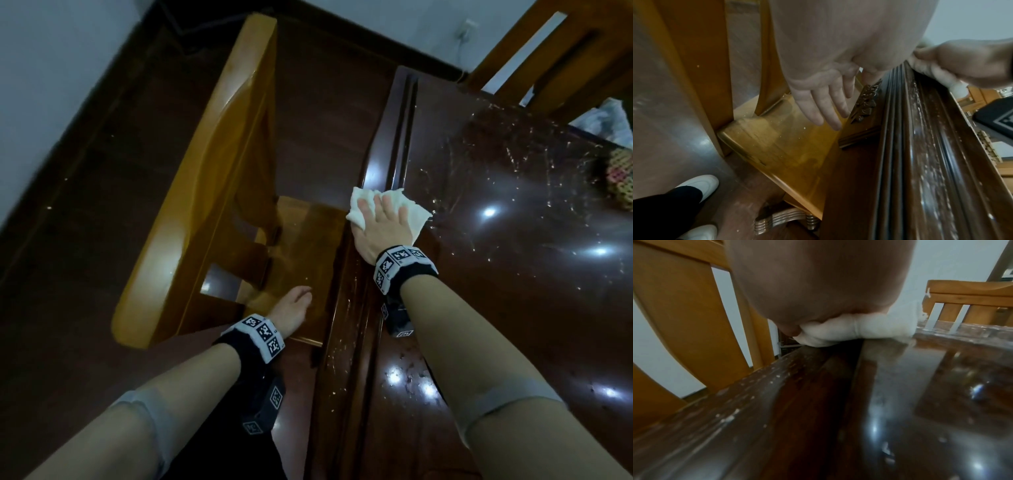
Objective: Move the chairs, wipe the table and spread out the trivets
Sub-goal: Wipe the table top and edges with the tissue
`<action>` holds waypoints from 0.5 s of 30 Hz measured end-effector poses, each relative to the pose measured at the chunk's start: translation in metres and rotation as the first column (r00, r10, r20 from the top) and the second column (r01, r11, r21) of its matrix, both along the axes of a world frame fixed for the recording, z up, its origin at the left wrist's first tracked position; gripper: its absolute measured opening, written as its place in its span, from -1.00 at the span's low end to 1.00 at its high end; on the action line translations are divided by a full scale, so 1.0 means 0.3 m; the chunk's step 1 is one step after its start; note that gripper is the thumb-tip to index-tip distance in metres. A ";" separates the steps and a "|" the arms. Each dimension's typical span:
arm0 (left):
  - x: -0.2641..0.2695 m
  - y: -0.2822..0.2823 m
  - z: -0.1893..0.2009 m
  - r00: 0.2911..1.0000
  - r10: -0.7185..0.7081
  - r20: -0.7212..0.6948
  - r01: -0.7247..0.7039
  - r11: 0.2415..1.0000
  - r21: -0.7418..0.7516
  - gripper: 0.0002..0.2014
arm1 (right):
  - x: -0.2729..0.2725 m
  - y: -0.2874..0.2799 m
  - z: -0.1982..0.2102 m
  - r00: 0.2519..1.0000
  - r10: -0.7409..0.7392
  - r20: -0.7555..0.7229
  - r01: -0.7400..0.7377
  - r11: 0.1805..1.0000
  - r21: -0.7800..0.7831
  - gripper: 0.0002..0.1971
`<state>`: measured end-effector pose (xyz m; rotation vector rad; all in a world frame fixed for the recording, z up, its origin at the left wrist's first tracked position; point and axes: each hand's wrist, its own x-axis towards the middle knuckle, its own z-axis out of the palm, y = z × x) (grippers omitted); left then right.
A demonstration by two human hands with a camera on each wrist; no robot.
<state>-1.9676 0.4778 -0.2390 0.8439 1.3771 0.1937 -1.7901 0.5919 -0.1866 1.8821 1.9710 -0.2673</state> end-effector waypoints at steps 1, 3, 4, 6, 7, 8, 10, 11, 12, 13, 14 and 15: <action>-0.001 0.009 0.000 1.000 0.007 0.002 -0.007 1.000 -0.001 -0.61 | -0.003 0.001 0.003 1.000 -0.002 0.010 0.002 1.000 -0.012 -0.41; -0.001 0.022 0.001 1.000 0.008 0.001 -0.008 1.000 -0.004 -0.61 | -0.009 -0.006 0.015 1.000 -0.013 0.006 0.013 0.999 -0.040 -0.42; 0.000 0.030 0.004 1.000 0.002 -0.002 -0.002 1.000 -0.001 -0.61 | -0.012 -0.011 0.022 1.000 -0.015 0.005 0.016 0.999 -0.052 -0.42; 0.001 0.042 0.012 1.000 -0.007 -0.009 0.006 1.000 -0.002 -0.61 | -0.019 -0.036 0.029 1.000 -0.002 0.016 0.003 0.998 -0.070 -0.40; 0.002 0.045 0.014 1.000 -0.009 -0.010 0.009 1.000 -0.004 -0.61 | -0.025 -0.060 0.031 0.999 0.006 0.031 -0.004 0.997 -0.079 -0.39; 0.005 0.046 0.017 1.000 -0.012 -0.011 0.012 1.000 -0.005 -0.62 | -0.032 -0.088 0.035 0.999 0.016 0.051 -0.011 0.996 -0.092 -0.38; 0.008 0.042 0.023 0.999 -0.027 -0.017 0.027 1.000 0.000 -0.62 | -0.049 -0.150 0.045 0.997 0.026 0.068 -0.017 0.992 -0.127 -0.36; 0.007 0.036 0.027 0.999 -0.037 -0.019 0.037 0.999 0.007 -0.62 | -0.059 -0.183 0.052 0.997 0.028 0.068 -0.017 0.989 -0.145 -0.36; 0.005 0.029 0.030 0.999 -0.047 -0.020 0.047 0.999 0.014 -0.62 | -0.071 -0.217 0.059 0.997 0.028 0.070 -0.016 0.987 -0.160 -0.36; 0.003 0.019 0.032 0.998 -0.056 -0.025 0.056 0.998 0.018 -0.63 | -0.083 -0.253 0.064 0.997 0.027 0.070 -0.015 0.985 -0.172 -0.35; -0.002 0.008 0.035 0.997 -0.063 -0.034 0.064 0.998 0.019 -0.63 | -0.096 -0.291 0.069 0.998 0.021 0.065 -0.008 0.983 -0.183 -0.35; -0.008 -0.007 0.038 0.997 -0.067 -0.041 0.067 0.998 0.017 -0.63 | -0.107 -0.328 0.075 0.998 0.012 0.056 -0.001 0.982 -0.191 -0.35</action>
